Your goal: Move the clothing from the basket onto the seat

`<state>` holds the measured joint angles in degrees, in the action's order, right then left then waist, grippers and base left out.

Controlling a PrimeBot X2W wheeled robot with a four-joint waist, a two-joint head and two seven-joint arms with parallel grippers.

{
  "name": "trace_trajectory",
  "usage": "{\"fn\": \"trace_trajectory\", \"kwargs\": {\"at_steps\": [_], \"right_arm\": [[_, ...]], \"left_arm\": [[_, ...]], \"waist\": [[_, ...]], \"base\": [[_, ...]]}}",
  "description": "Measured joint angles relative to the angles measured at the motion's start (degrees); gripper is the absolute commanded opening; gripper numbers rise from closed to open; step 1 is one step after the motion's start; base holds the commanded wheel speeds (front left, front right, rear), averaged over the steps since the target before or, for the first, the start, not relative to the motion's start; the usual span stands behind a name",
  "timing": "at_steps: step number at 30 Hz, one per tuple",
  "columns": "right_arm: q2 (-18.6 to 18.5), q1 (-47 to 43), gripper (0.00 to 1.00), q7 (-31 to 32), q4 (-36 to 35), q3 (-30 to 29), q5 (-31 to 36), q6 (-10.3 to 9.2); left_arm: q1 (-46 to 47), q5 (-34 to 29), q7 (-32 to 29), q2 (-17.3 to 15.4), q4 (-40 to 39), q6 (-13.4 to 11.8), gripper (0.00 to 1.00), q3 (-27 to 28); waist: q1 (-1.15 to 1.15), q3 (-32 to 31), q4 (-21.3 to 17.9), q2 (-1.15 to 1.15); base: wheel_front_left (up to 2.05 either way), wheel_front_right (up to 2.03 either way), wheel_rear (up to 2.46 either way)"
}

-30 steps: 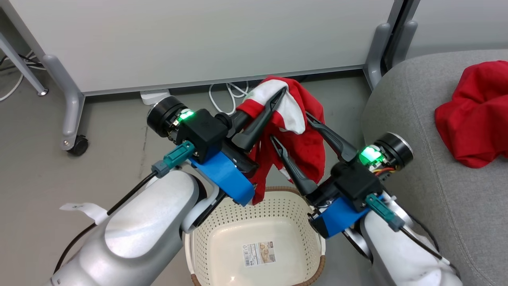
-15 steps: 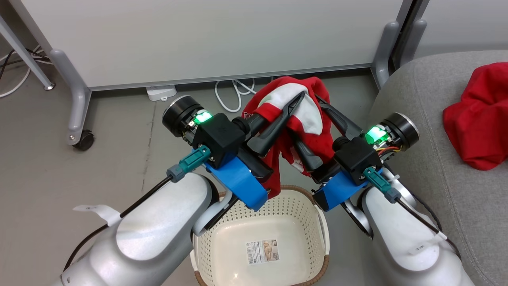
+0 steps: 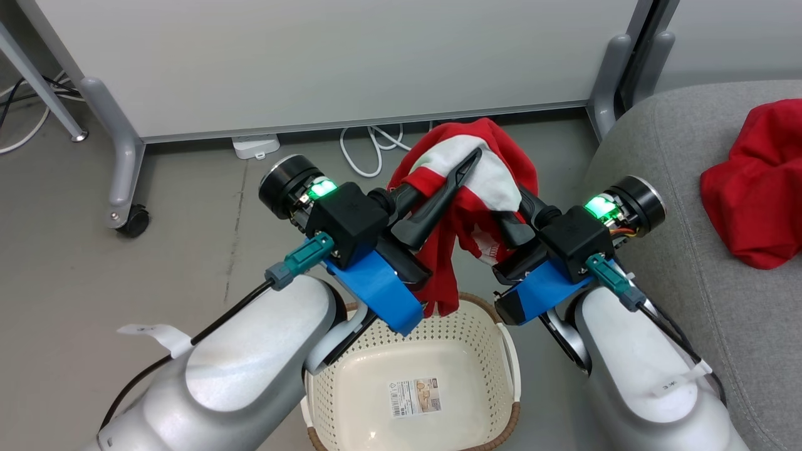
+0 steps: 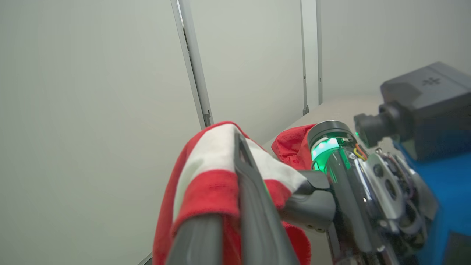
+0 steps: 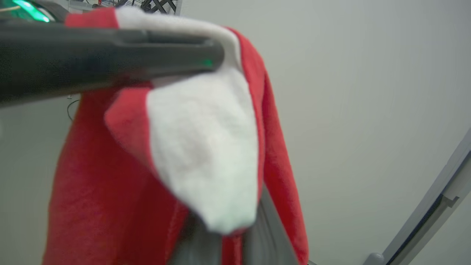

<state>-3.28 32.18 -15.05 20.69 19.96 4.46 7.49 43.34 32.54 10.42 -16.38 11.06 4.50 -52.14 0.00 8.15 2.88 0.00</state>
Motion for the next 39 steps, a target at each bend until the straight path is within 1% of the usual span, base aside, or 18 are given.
{"fn": "trace_trajectory", "kwargs": {"at_steps": [6, 7, 8, 9, 25, 31, 39], "right_arm": [[0.1, -0.3, 0.0, 0.0, -0.3, -1.4, -1.0, 0.0], [0.2, -0.4, 0.0, 0.0, -0.5, -1.7, -1.1, 0.0], [0.2, -0.4, 0.0, 0.0, -0.5, -2.0, -1.1, 0.0], [0.2, -0.5, 0.0, 0.0, -0.6, -2.4, -1.3, 0.0], [0.3, -0.4, 0.0, 0.0, -3.9, -10.4, -1.8, 0.0], [0.3, -0.7, 0.0, 0.0, -5.6, -12.9, -1.8, 0.0], [0.3, -3.0, 0.0, 0.0, -8.4, -16.0, -1.8, 0.0]], "left_arm": [[-0.1, 0.2, 0.3, 0.0, 0.4, -0.4, 0.0, -0.2], [-0.2, 0.2, 0.3, 0.0, 0.5, -0.5, 0.29, -0.3], [-0.3, 0.2, 0.3, 0.0, 0.5, -0.5, 0.89, -0.3], [-0.4, 0.2, 0.4, 0.0, 0.6, -0.7, 1.0, -0.3], [-0.9, -0.3, 1.1, -0.8, 0.6, -1.4, 1.0, -1.1], [-0.9, -0.4, 1.3, -1.9, 0.6, -1.9, 1.0, -1.0], [-1.0, -0.9, 1.4, -3.3, 0.3, -2.4, 1.0, -1.0]], "waist": [[0.0, 0.3, 0.0, 0.0], [0.0, 0.4, 0.0, 0.0], [0.0, 0.5, 0.0, 0.0], [0.0, 0.6, 0.0, 0.0], [0.0, 4.3, -0.6, 0.0], [0.0, 5.7, -2.7, 0.0], [0.0, 7.1, -6.8, 0.0]], "base": [[0.0, 0.0, 0.0], [0.0, 0.0, 0.0], [0.0, 0.0, 0.0], [0.0, 0.0, 0.0], [0.0, 0.0, 0.0], [0.0, 0.0, 0.0], [0.0, 0.0, 0.0]]}}
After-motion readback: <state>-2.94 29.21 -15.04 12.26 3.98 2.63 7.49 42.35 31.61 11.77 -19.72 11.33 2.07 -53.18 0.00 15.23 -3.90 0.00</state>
